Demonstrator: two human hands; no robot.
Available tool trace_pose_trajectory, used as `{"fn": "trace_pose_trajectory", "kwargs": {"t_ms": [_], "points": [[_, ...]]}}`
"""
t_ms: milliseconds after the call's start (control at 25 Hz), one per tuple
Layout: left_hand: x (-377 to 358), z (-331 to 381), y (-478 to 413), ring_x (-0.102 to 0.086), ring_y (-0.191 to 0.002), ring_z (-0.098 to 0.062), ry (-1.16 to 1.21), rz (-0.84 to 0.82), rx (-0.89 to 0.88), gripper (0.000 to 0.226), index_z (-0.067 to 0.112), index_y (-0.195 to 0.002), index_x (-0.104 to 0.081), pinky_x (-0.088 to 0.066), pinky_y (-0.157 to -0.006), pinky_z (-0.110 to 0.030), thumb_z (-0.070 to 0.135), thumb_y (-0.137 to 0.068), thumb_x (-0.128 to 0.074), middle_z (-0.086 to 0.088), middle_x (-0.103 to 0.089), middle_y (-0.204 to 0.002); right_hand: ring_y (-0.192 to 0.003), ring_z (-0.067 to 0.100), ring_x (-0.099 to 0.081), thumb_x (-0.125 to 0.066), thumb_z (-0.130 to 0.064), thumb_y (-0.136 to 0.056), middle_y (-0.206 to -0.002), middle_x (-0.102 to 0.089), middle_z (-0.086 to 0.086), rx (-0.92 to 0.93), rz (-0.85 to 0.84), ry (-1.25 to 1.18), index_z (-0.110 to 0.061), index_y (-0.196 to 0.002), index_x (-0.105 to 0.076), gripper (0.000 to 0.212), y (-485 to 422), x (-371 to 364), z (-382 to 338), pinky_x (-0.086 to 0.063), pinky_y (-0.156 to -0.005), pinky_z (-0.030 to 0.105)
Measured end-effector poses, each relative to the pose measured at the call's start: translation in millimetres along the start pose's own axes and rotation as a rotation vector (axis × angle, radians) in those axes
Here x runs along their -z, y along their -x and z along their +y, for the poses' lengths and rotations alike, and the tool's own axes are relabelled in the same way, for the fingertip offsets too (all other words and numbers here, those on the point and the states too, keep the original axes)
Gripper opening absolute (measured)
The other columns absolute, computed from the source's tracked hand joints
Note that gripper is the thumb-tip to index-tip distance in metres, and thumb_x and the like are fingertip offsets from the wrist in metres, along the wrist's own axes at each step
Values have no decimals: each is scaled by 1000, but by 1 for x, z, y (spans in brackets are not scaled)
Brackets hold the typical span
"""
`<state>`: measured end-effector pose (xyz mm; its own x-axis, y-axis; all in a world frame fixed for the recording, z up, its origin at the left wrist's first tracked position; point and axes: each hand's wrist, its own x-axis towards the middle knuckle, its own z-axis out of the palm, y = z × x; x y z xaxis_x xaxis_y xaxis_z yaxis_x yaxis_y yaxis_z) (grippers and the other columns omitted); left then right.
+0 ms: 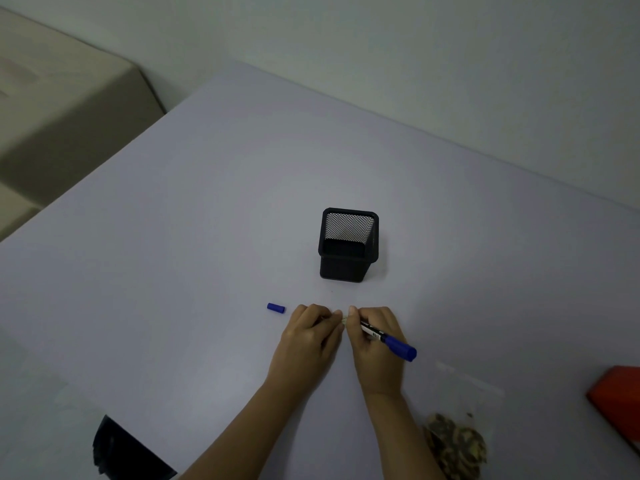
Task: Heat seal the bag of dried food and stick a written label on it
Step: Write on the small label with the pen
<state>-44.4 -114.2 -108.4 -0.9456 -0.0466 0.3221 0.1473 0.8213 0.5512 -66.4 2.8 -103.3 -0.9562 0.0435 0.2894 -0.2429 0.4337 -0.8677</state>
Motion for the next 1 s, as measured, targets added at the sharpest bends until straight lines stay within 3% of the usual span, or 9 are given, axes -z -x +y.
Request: {"fn": "trace_pose_trajectory", "kwargs": {"t_ms": [320,560,1000], "points": [[-1,-1,0,-47,-82,-6,-9,-12,-6,26,9,-94,-74,-34,-82,-10,26,-88,-54,-3,-66,-84,-70,-9,-52,-52,-29,-88,-72,-45,-21,-18,-40,-14,-9,-73,-60,26,-1,0,0,-43,-63,2],[0,0,0,-48,-82,-6,2,0,-9,28,8,-94,-73,-36,-81,-11,26,-88,-53,-4,-66,-83,-69,-6,-52,-52,-31,-88,-71,-50,-10,-35,13,24,-10,-72,-60,28,-1,-1,1,-43,-60,4],[-1,-1,0,-50,-83,-5,0,-19,13,29,10,-95,-74,-37,-80,-10,29,-88,-54,-2,-66,-85,-68,-7,-52,-52,-28,-87,-71,-46,-23,-27,-25,-23,-10,-70,-60,27,-1,0,-1,-42,-60,3]]}}
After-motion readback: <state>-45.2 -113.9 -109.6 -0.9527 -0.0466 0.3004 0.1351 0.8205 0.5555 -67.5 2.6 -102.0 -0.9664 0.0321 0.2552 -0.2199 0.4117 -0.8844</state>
